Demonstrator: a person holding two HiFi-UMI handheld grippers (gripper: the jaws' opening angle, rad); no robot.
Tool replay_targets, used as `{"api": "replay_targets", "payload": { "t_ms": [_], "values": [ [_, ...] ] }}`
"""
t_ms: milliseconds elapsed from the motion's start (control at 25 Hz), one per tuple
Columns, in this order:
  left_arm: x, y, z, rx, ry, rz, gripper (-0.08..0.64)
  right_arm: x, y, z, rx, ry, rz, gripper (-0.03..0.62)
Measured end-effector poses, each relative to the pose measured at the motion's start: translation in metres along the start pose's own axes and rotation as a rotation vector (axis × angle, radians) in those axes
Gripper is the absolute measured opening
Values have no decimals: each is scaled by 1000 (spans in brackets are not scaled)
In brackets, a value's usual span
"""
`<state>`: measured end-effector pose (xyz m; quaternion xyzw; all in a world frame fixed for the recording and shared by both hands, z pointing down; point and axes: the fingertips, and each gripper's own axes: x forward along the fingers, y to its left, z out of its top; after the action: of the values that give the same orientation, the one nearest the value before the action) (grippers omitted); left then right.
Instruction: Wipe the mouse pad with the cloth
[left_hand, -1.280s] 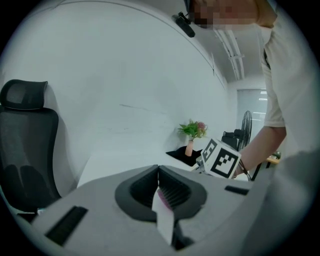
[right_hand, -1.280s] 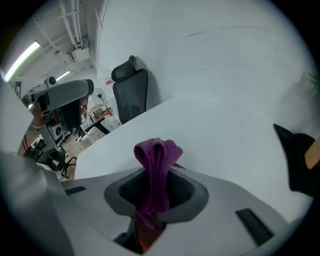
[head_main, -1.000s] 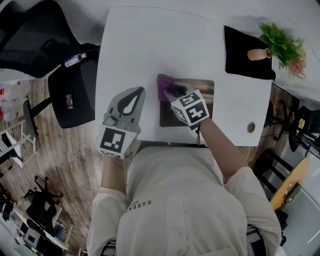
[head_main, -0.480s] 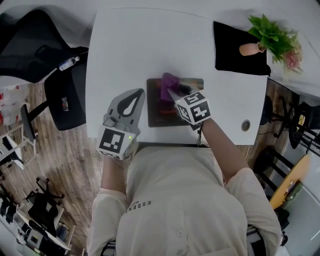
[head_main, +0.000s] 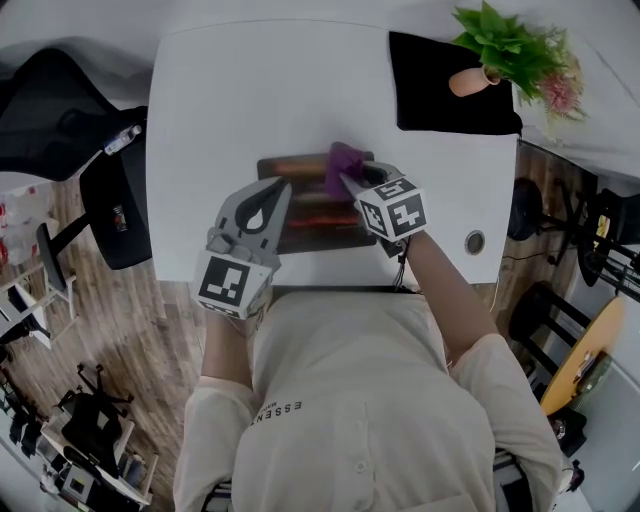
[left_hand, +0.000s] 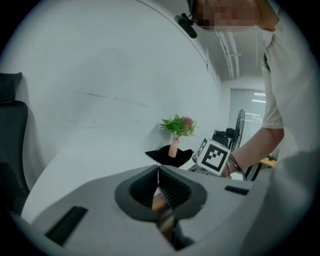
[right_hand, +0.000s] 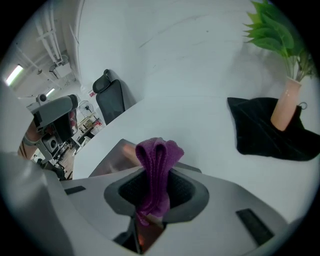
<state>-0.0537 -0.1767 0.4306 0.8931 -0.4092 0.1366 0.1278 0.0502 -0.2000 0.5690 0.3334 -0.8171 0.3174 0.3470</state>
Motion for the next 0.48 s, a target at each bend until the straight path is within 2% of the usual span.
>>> {"api": "replay_targets", "payload": {
  "t_ms": [480],
  "values": [
    [29, -50, 16, 22, -5, 9, 3, -36, -56, -24, 21, 4, -38, 97]
  ]
}}
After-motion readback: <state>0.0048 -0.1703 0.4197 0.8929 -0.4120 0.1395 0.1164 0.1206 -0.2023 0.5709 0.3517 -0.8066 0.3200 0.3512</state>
